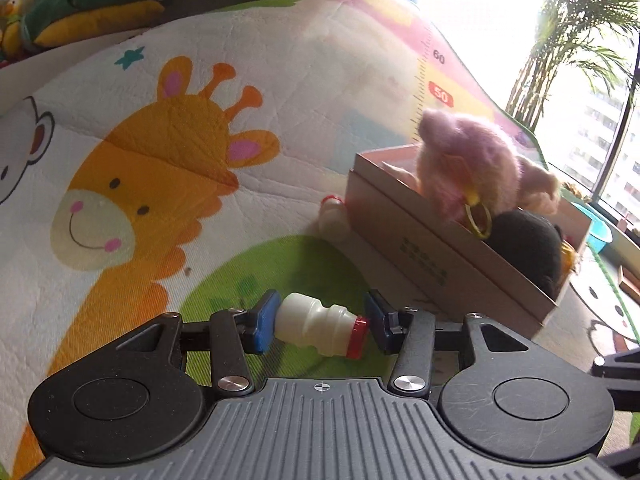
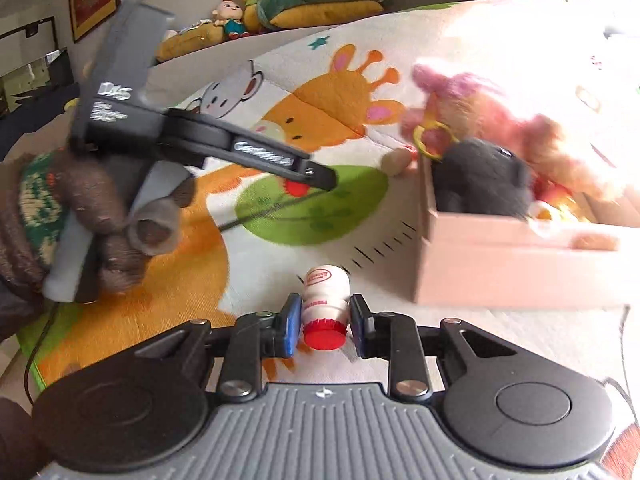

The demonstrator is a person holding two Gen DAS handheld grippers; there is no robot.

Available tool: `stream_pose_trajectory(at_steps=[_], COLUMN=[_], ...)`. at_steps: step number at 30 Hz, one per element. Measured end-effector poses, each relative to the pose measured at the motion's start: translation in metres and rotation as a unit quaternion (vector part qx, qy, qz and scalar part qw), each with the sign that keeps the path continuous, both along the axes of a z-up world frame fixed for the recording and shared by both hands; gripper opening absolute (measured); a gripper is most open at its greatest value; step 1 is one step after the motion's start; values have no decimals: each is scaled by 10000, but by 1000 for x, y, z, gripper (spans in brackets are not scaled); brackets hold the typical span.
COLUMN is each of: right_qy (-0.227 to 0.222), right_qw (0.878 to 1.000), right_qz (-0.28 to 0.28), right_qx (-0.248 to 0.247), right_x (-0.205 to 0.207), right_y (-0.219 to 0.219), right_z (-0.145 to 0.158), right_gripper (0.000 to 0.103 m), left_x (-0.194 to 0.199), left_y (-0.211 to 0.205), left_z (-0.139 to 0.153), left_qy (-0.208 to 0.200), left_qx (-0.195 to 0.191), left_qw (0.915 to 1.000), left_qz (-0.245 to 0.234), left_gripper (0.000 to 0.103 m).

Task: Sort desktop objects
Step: 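Lift and carry both bottles toward the pink box with both tools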

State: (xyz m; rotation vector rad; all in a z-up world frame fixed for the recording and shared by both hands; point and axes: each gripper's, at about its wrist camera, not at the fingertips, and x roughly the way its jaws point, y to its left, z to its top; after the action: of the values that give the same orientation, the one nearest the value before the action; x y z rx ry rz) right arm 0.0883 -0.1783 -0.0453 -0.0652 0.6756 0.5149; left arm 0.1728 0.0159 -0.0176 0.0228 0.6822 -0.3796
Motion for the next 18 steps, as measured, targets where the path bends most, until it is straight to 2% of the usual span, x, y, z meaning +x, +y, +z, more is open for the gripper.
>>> stream_pose_trajectory(at_steps=[6,9,13,18], right_qy=[-54,-180,-329,-365], right_qw=[9982,9961,9924,9893], right_qz=[-587,-861,-1186,-1394], right_qx=[67,71,46,210], right_x=[-32,-46,-56,-56], right_y=[-48,-72,-102,-136], right_z=[4,8,13,21], right_gripper=[25,25,25,25], left_x=[-53,-73,-95,-111], left_y=[-35,-60,-92,-116], left_z=[3,5,11,25], left_qy=[161,266,247,146], left_qx=[-299,-391,-332,-255], left_qw=[9993,9980,9962,9957], left_qz=[-148,-416,-765,-877], left_gripper=[52,52,52,52])
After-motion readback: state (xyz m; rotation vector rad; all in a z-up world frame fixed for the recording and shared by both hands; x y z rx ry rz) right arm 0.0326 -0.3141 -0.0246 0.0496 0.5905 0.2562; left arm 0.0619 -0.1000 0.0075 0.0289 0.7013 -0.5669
